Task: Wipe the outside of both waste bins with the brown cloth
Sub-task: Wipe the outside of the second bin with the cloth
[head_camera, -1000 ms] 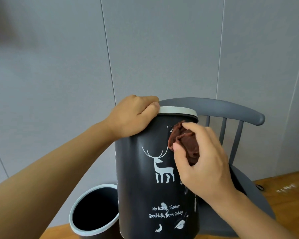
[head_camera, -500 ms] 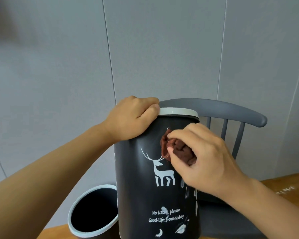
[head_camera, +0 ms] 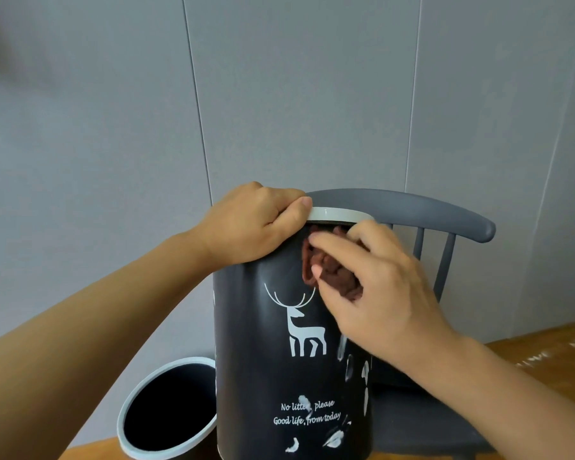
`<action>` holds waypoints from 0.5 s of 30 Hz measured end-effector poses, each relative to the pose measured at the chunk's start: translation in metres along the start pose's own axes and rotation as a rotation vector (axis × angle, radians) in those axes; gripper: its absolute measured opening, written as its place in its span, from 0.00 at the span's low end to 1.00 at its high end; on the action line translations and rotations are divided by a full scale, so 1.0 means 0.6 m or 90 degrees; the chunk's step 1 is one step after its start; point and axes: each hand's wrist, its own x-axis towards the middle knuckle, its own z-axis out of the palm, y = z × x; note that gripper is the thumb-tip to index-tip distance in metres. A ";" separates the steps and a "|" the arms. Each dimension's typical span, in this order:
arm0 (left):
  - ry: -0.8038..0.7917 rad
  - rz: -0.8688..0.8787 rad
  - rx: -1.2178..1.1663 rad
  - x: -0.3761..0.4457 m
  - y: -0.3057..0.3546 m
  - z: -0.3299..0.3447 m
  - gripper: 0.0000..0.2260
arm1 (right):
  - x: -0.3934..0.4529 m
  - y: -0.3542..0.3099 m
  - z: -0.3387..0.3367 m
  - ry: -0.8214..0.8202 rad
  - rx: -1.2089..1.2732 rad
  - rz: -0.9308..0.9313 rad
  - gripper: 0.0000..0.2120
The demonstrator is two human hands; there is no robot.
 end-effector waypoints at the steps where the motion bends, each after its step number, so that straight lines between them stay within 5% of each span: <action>1: 0.000 0.000 0.001 0.001 0.000 0.001 0.18 | -0.012 -0.003 -0.002 -0.034 0.004 -0.039 0.18; 4: -0.002 -0.002 -0.008 0.005 0.002 0.004 0.19 | -0.019 0.006 -0.012 -0.072 0.006 -0.089 0.19; 9: -0.002 -0.006 -0.006 0.016 0.007 0.011 0.19 | 0.004 0.019 0.001 0.054 0.002 0.033 0.17; 15: 0.001 -0.021 -0.012 0.011 -0.002 0.009 0.18 | -0.013 0.015 -0.003 -0.010 -0.010 -0.036 0.17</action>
